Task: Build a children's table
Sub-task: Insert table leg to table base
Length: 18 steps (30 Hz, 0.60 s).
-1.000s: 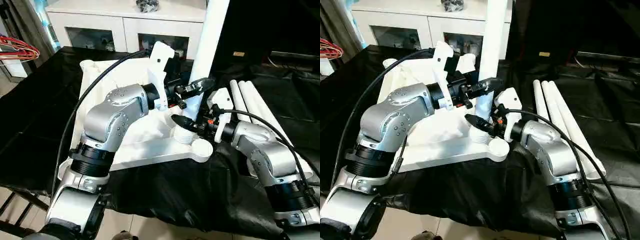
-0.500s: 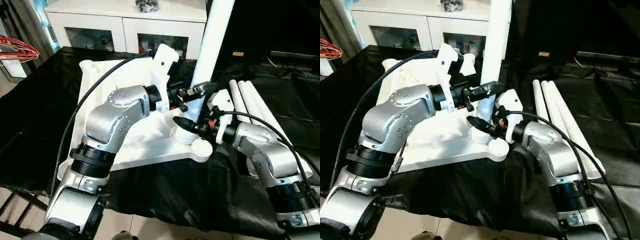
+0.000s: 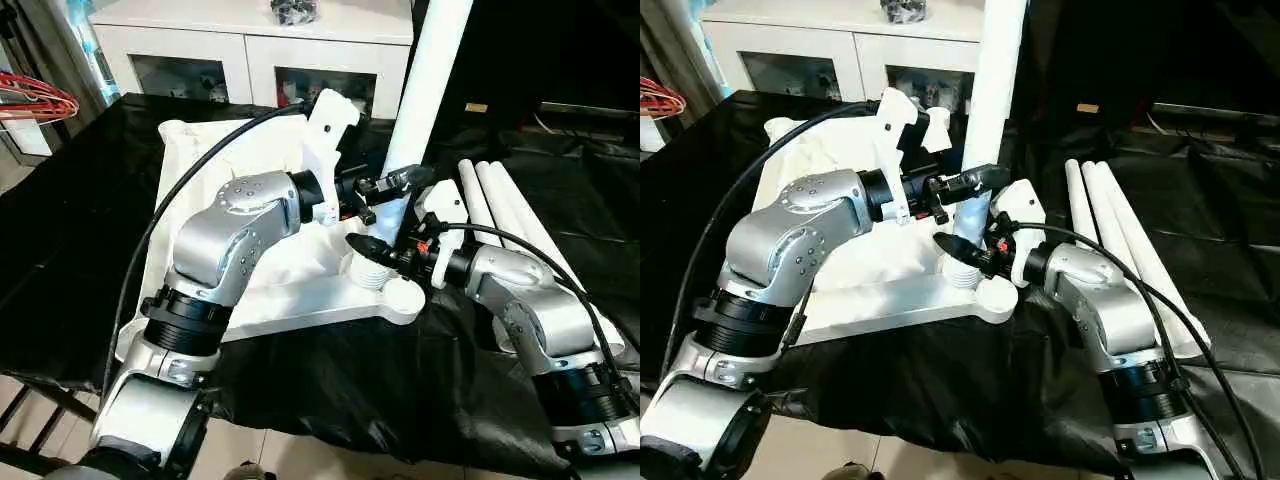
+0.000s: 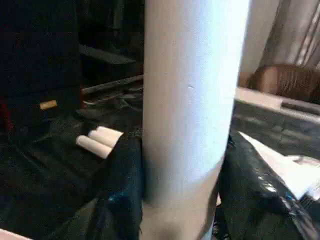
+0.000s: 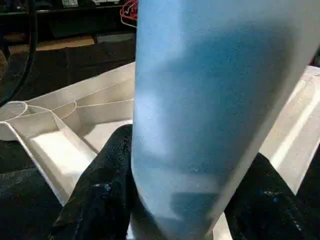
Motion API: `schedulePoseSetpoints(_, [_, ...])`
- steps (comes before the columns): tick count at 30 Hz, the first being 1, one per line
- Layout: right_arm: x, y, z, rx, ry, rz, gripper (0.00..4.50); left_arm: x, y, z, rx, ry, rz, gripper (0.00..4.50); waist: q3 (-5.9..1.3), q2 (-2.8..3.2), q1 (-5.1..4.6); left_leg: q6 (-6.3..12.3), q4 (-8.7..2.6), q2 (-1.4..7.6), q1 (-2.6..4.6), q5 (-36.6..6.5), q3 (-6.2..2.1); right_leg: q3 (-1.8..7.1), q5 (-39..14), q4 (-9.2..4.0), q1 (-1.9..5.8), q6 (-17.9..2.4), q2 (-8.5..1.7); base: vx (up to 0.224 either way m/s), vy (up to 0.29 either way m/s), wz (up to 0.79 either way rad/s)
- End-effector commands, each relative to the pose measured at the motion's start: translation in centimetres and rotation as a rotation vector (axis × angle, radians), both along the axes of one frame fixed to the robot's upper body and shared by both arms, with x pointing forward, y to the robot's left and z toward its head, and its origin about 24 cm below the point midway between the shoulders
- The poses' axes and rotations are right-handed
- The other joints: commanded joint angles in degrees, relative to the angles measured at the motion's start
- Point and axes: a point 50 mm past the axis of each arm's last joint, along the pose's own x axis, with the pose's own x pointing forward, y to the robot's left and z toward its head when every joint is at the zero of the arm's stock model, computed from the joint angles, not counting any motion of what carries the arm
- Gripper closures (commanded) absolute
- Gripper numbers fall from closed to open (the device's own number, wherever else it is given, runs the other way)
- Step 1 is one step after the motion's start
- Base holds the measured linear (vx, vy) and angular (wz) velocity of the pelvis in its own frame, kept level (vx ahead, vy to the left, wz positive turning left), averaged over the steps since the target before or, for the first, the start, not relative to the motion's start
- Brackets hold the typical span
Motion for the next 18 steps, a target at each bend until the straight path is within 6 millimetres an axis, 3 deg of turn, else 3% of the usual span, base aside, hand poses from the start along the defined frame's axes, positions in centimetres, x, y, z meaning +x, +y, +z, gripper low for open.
schedulePoseSetpoints(1, [-0.2,0.9,-0.1,0.011,-0.005,0.021,2.58,-0.3,-0.3,1.5,-0.078,-0.009,-0.041,1.77,-4.3,-0.37,0.07,2.51,-3.48,2.43,0.37,-7.68,-0.78,2.61,-9.64,-3.94,3.6,-13.0,-3.79,0.0,0.0,0.0])
schedulePoseSetpoints(3, [0.4,0.6,0.4,0.063,-0.013,-0.043,2.62,0.0,0.2,2.4,-0.155,-0.044,0.002,1.54,-4.32,-0.34,0.02,2.73,-3.55,2.53,0.39,-7.68,-0.87,2.55,-9.42,-3.99,3.5,-13.1,-3.78,0.0,0.0,0.0])
schedulePoseSetpoints(9, [1.0,0.0,0.6,0.125,-0.011,-0.139,2.63,0.9,1.2,3.8,-0.288,-0.093,0.153,1.51,-4.23,-0.52,0.09,2.42,-3.58,2.52,0.48,-8.31,-0.81,2.6,-10.43,-4.27,3.47,-12.41,-3.74,0.0,0.0,0.0])
schedulePoseSetpoints(14, [1.4,-0.6,0.4,0.138,-0.014,-0.224,2.63,1.0,1.6,3.2,-0.227,-0.101,0.165,1.51,-4.36,-0.38,0.06,2.41,-3.58,2.46,0.42,-7.16,-0.84,2.6,-9.46,-3.98,3.48,-11.72,-3.69,0.0,0.0,0.0])
schedulePoseSetpoints(18, [1.9,-2.2,0.3,0.144,-0.011,-0.344,2.63,0.9,3.1,1.0,-0.044,-0.142,0.148,1.51,-4.29,-0.17,-0.17,1.54,-3.78,2.48,0.62,-7.73,-0.84,2.62,-10.77,-4.06,3.28,-10.88,-3.62,0.0,0.0,0.0])
